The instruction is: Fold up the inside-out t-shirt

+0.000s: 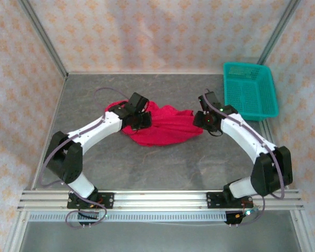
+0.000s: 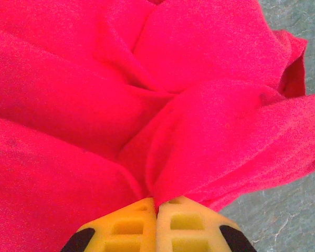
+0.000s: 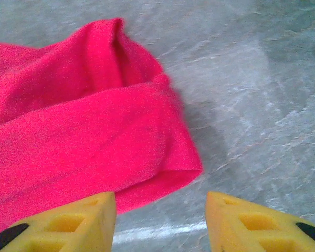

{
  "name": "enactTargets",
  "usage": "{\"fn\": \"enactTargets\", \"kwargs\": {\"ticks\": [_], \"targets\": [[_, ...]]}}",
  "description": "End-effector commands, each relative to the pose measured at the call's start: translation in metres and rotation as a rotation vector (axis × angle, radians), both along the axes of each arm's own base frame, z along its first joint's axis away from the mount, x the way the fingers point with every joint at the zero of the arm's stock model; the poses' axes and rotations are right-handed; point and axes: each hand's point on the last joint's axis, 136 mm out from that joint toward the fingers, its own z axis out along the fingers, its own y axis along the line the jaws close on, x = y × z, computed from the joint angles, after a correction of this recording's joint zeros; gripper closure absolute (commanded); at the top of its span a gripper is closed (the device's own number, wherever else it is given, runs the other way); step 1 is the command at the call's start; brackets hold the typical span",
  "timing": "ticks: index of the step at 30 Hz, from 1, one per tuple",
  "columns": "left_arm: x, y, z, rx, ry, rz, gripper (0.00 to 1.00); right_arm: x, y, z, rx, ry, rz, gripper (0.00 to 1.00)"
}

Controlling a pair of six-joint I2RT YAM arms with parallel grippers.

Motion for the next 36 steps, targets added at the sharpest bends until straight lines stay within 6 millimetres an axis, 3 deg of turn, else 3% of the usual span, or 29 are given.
{"fn": "enactTargets", "kwargs": {"ticks": [1,5,7,9,11,16,17,20,22,28,32,36], "targets": [[0.001,0.009,0.006,0.020,-0.028,0.035,1.00,-0.001,0.026,0.017,0.047,-0.084,0.042,0.62],[-0.001,0.008,0.009,0.017,-0.033,0.028,1.00,0.012,0.068,-0.001,0.120,-0.059,0.112,0.85],[-0.002,0.009,0.009,0.017,-0.032,0.030,1.00,0.017,0.090,-0.012,0.135,-0.036,0.156,0.85],[-0.003,0.009,0.009,0.017,-0.030,0.029,1.00,0.020,0.111,-0.019,0.121,-0.029,0.203,0.73],[-0.003,0.009,0.009,0.014,-0.029,0.030,1.00,0.027,0.122,-0.027,0.091,-0.025,0.221,0.51],[-0.007,0.011,0.013,0.011,-0.036,0.026,1.00,0.060,0.124,-0.047,-0.014,-0.025,0.203,0.45],[-0.008,0.011,0.014,0.011,-0.035,0.025,1.00,0.068,0.123,-0.045,-0.033,-0.028,0.194,0.51],[-0.013,0.012,0.016,0.009,-0.040,0.015,1.00,0.083,0.119,-0.027,-0.060,-0.060,0.173,0.87],[-0.015,0.014,0.017,0.013,-0.044,0.013,1.00,0.089,0.115,-0.005,-0.086,-0.099,0.167,1.00],[-0.015,0.020,0.018,0.035,-0.077,0.003,1.00,0.088,0.106,0.046,-0.082,-0.180,0.181,1.00],[-0.007,0.017,0.021,0.066,-0.115,-0.046,1.00,0.099,0.101,0.055,0.014,-0.198,0.159,1.00],[0.003,0.016,0.027,0.121,-0.173,-0.115,1.00,0.126,0.100,0.057,0.103,-0.215,0.139,1.00]]}}
